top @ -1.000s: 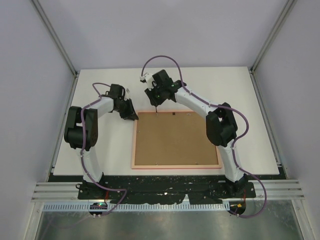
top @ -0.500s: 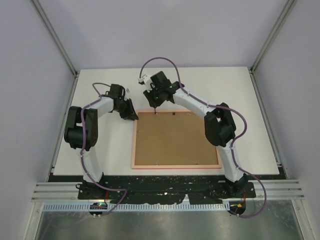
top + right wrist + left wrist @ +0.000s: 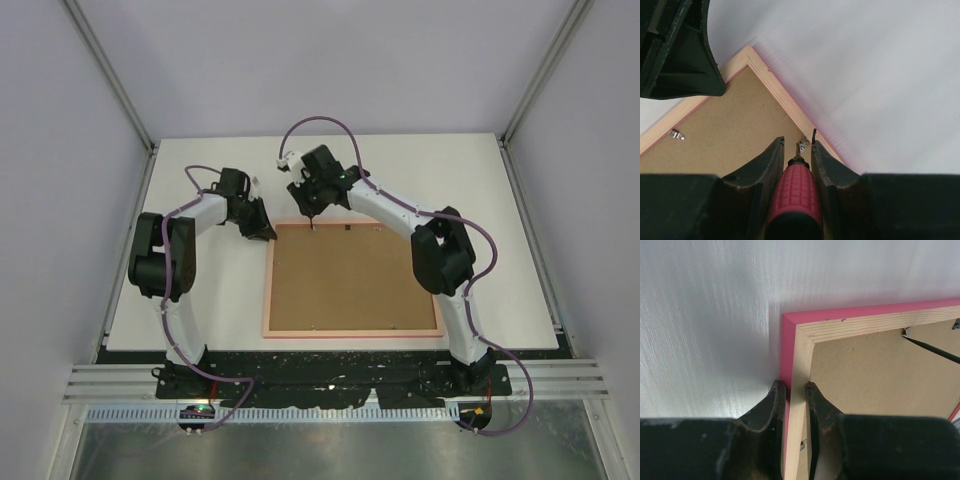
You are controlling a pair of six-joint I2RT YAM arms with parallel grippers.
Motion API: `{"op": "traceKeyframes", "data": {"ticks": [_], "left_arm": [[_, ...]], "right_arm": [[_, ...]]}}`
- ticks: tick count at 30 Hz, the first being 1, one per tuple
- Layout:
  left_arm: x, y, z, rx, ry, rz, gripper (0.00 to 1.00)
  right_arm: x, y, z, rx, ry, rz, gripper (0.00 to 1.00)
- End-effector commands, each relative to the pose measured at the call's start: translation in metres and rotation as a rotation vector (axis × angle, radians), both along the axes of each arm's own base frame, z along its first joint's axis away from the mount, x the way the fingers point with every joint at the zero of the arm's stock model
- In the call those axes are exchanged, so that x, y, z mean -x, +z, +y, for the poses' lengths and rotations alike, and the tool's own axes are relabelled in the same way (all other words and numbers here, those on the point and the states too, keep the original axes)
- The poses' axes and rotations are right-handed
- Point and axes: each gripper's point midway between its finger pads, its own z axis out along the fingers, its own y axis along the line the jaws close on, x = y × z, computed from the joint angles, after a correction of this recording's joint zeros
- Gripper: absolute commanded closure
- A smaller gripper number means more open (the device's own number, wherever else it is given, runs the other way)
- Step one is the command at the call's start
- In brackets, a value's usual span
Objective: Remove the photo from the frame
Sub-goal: Release the photo frame item from the photo frame.
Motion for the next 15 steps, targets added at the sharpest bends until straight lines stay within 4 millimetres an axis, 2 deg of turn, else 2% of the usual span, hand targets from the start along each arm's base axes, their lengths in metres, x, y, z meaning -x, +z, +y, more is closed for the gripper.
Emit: {"op": "traceKeyframes", "data": {"ticks": [1, 4, 7, 11, 15], "left_arm": [[0.010, -0.013, 0.001, -0.007, 0.001, 0.063, 1.00], [0.010, -0.013, 0.001, -0.007, 0.001, 0.063, 1.00], [0.010, -0.013, 0.001, -0.007, -0.001, 0.062, 1.00], [0.010, -0.012, 0.001, -0.006, 0.001, 0.061, 1.00], [0.010, -0.013, 0.000, -0.006, -0.003, 0.062, 1.00]], "right_arm": [[0.006, 0.066, 0.007, -0.109, 0.039, -0.077, 0.92], [0.010, 0.075, 0.009, -0.137, 0.054, -0.069, 0.92], [0.004, 0.073, 0.003, -0.107, 0.024, -0.089, 0.92], [-0.007, 0.056, -0.009, -0.031, -0.018, -0.117, 0.92], [-0.012, 0.042, -0.011, -0.008, -0.021, -0.106, 0.92]]}}
